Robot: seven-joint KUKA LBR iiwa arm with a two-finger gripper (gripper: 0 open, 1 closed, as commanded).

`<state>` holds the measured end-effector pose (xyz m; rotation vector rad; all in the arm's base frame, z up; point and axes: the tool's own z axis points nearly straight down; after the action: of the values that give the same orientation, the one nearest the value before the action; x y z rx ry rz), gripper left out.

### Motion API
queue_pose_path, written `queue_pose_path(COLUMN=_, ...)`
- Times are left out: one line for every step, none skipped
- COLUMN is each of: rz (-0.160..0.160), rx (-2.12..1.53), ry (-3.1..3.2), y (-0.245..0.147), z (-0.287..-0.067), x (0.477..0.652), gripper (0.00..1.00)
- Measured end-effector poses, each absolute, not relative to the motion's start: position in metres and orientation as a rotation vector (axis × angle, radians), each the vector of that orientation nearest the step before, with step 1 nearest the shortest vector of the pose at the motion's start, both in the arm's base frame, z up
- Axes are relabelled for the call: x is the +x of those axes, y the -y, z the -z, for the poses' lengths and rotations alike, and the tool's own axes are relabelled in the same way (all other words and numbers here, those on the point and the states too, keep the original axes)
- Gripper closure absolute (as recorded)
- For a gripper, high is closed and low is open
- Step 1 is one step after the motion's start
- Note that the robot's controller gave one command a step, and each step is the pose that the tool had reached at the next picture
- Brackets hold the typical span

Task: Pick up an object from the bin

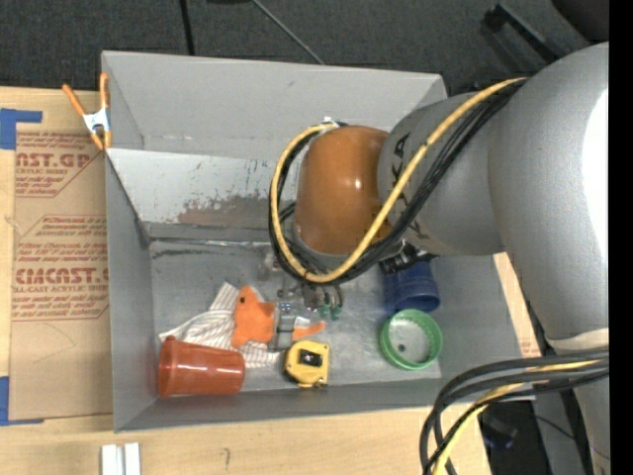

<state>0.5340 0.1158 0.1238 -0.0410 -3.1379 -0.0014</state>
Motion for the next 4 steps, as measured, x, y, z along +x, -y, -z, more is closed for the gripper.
queue_pose_path(rz=0.003, rx=-0.038, ry=3.142, y=-0.124, z=-0.138, x=0.548, gripper=0.0)
queue_pose_path(rz=0.004, rx=-0.024, ry=3.146, y=-0.13, z=-0.084, x=0.55, gripper=0.0)
queue_pose_path(rz=0.01, rx=-0.014, ry=3.156, y=-0.13, z=-0.062, x=0.547, gripper=1.0)
queue_pose_path(rz=0.008, rx=-0.013, ry=3.152, y=-0.13, z=-0.063, x=0.545, gripper=1.0)
